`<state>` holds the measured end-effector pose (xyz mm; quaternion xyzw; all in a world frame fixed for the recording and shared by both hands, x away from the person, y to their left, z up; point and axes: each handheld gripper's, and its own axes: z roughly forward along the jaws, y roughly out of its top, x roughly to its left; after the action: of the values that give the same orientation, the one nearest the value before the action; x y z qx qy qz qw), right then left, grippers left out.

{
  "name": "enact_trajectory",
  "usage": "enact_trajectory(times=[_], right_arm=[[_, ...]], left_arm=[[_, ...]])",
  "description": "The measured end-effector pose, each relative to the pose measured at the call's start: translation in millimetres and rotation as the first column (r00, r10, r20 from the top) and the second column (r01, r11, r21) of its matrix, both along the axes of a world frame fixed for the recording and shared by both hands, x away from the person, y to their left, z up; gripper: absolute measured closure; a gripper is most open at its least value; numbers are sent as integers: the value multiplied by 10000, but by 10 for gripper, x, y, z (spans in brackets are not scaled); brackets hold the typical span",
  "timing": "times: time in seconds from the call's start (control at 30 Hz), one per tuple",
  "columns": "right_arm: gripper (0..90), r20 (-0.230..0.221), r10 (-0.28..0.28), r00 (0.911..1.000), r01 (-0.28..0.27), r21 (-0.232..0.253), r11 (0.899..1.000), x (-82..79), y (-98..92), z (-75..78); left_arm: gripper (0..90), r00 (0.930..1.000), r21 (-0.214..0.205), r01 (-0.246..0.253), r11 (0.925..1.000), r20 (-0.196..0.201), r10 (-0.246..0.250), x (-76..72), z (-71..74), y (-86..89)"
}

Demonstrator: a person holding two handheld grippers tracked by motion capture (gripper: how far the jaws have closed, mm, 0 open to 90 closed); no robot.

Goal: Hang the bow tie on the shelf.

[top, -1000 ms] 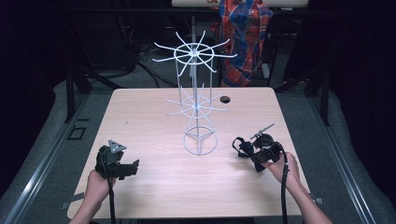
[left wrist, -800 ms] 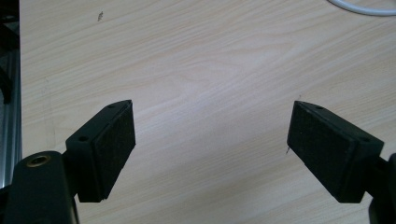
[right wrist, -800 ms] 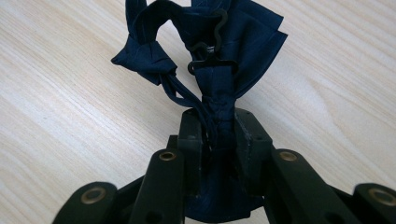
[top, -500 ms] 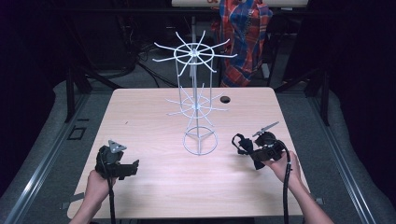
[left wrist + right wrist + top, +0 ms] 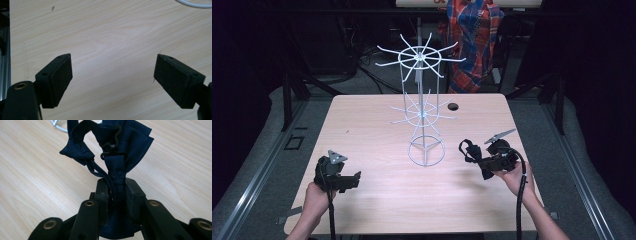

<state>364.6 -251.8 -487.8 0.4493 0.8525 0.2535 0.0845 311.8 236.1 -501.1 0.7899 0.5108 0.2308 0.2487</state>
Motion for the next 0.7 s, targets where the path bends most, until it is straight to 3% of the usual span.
enact_trajectory(times=[0.7], right_arm=[[742,621,-150,9980,119,501,9987,-48,-65,108]], left_arm=[[156,10000,29,-13,10000,16,13,0,2,1]])
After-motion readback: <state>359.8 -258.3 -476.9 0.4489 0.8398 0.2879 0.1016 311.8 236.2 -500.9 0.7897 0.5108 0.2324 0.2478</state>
